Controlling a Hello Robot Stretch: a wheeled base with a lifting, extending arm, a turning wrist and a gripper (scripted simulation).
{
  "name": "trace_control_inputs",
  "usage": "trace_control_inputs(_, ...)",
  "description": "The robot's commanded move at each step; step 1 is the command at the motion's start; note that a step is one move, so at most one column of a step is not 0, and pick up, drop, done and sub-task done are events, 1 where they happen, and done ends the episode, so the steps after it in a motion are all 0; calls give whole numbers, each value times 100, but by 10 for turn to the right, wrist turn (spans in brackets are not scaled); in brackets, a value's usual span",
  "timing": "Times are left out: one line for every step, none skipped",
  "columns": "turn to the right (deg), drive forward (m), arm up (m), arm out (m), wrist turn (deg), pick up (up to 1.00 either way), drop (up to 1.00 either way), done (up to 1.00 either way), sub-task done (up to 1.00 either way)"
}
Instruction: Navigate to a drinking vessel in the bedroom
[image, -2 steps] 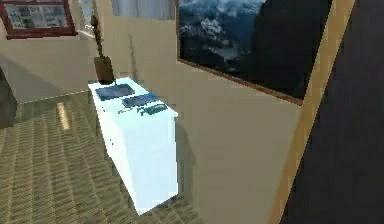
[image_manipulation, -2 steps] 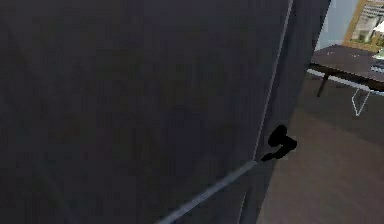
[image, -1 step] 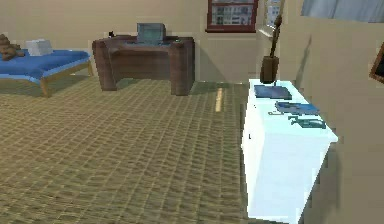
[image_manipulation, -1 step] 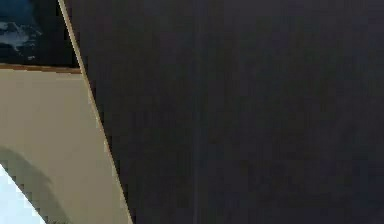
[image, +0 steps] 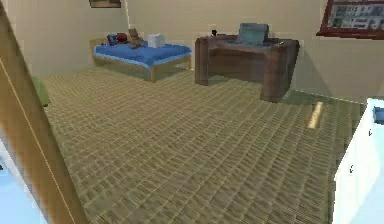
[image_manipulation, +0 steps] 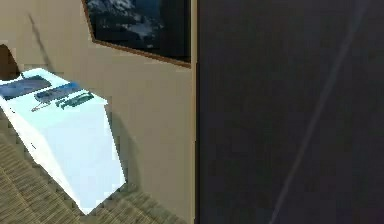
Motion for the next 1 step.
trace_control_inputs(0, 60, 0, 0, 0, 0, 0, 0, 0)
